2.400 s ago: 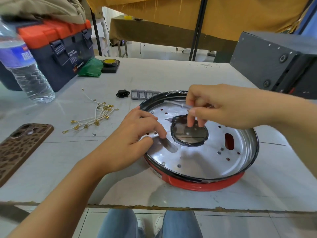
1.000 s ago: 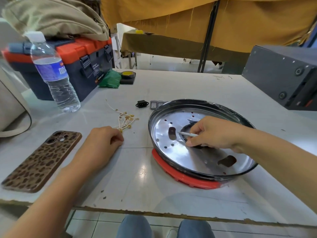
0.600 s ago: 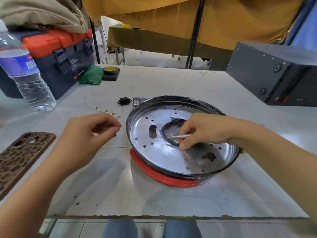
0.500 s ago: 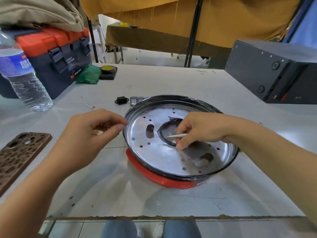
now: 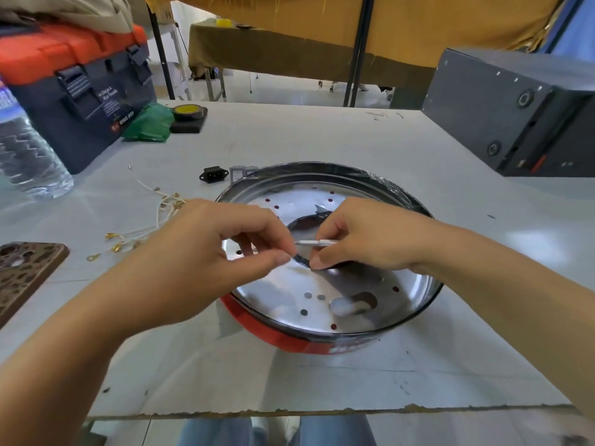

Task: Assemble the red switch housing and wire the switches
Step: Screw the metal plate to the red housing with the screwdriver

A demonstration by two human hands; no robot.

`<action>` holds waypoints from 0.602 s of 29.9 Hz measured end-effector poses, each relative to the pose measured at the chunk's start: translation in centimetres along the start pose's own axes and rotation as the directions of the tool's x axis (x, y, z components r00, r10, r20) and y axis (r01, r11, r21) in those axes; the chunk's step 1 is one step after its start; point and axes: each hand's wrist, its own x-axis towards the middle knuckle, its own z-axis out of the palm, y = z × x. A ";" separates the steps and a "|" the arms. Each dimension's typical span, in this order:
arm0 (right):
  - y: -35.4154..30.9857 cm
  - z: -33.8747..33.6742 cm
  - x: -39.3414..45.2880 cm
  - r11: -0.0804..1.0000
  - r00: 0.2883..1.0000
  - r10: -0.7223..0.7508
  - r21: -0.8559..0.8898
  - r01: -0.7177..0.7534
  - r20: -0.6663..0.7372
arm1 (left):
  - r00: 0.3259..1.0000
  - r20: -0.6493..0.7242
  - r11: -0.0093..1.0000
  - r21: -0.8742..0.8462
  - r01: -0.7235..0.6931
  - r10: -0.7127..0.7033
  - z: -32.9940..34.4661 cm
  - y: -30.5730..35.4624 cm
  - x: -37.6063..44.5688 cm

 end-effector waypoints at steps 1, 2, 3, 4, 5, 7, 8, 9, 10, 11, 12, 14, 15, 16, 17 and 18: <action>0.2 -0.2 -0.1 1.000 1.000 -0.009 0.007 0.009 0.007 | 0.999 0.032 1.000 -0.005 -0.009 0.010 0.1 0.1 0.2; 0.3 -0.4 -0.2 1.000 1.000 -0.014 0.019 0.014 0.019 | 0.998 0.062 1.000 -0.006 -0.022 0.022 0.1 0.3 0.3; 0.4 -0.6 -0.2 0.999 0.999 -0.020 0.028 0.020 0.032 | 0.995 0.092 0.999 -0.014 -0.032 0.033 0.2 0.4 0.5; 0.5 -0.7 -0.2 0.999 0.999 -0.029 0.034 0.027 0.040 | 0.992 0.120 0.999 -0.023 -0.038 0.041 0.3 0.6 0.7; 0.7 -0.8 -0.1 0.999 0.998 -0.037 0.039 0.035 0.046 | 0.988 0.145 0.999 -0.034 -0.041 0.046 0.4 0.7 1.0; 0.9 -0.9 0.1 0.998 0.997 -0.050 0.038 0.048 0.057 | 0.979 0.196 0.998 -0.049 -0.039 0.048 0.7 0.9 1.4; 0.9 -0.8 0.2 0.998 0.997 -0.054 0.034 0.052 0.062 | 0.974 0.224 0.998 -0.055 -0.035 0.046 0.9 1.0 1.6; 1.0 -0.7 0.3 0.998 0.996 -0.058 0.032 0.056 0.066 | 0.966 0.253 0.997 -0.065 -0.030 0.045 1.1 1.1 1.8; 1.1 -0.7 0.3 0.998 0.996 -0.060 0.035 0.058 0.066 | 0.959 0.281 0.997 -0.076 -0.025 0.045 1.2 1.2 2.0; 1.3 -0.6 0.4 0.997 0.996 -0.062 0.045 0.059 0.063 | 0.950 0.308 0.996 -0.089 -0.017 0.044 1.3 1.2 2.2; 1.4 -0.6 0.4 0.997 0.996 -0.062 0.057 0.059 0.056 | 0.941 0.336 0.995 -0.102 -0.005 0.039 1.4 1.3 2.4; 1.7 -0.5 0.3 0.995 0.997 -0.067 0.081 0.063 0.038 | 0.918 0.394 0.993 -0.116 0.016 0.032 1.6 1.4 2.6; 1.7 -0.4 0.3 0.993 0.997 -0.074 0.090 0.071 0.027 | 0.909 0.416 0.993 -0.115 0.021 0.028 1.7 1.4 2.6; 1.8 -0.3 0.2 0.992 0.996 -0.084 0.099 0.082 0.016 | 0.902 0.430 0.994 -0.107 0.023 0.025 1.8 1.4 2.6; 1.9 -0.2 0.1 0.990 0.995 -0.095 0.106 0.094 0.006 | 0.898 0.440 0.995 -0.099 0.024 0.022 1.9 1.4 2.6; 1.9 -0.2 0.1 0.989 0.995 -0.101 0.113 0.101 -0.001 | 0.894 0.447 0.996 -0.092 0.022 0.021 2.0 1.4 2.6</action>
